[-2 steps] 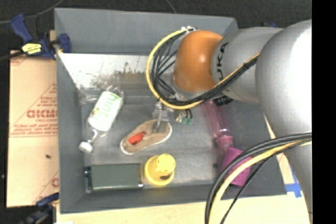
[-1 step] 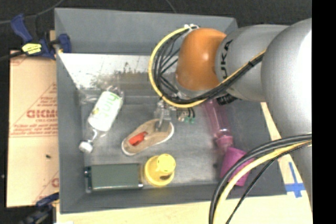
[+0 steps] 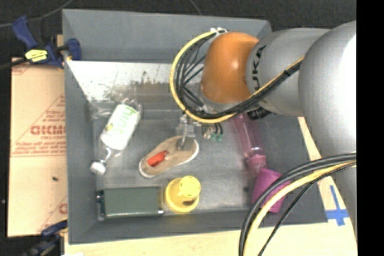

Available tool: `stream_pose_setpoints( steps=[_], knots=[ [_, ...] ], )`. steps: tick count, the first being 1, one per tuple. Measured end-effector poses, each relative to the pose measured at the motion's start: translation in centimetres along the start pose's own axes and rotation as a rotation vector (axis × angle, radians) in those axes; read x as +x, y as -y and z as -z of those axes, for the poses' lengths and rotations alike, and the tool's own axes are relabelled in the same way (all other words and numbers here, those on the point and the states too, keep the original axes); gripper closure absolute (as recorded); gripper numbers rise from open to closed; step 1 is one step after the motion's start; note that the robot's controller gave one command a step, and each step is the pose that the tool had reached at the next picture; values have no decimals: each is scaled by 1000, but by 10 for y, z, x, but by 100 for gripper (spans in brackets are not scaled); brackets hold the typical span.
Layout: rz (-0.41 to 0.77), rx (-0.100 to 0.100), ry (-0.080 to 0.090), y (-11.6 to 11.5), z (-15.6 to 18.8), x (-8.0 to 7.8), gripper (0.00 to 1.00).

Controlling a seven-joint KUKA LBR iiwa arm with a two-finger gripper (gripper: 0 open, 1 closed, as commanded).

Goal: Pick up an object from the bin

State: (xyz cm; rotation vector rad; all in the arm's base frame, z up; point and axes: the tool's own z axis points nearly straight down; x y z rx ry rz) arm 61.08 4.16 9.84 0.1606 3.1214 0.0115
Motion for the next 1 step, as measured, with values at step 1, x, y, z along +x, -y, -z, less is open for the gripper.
stream_pose_setpoints(
  steps=[1],
  knots=[
    [38, 1, 3, 8, -3, -4, 100]
  ],
)
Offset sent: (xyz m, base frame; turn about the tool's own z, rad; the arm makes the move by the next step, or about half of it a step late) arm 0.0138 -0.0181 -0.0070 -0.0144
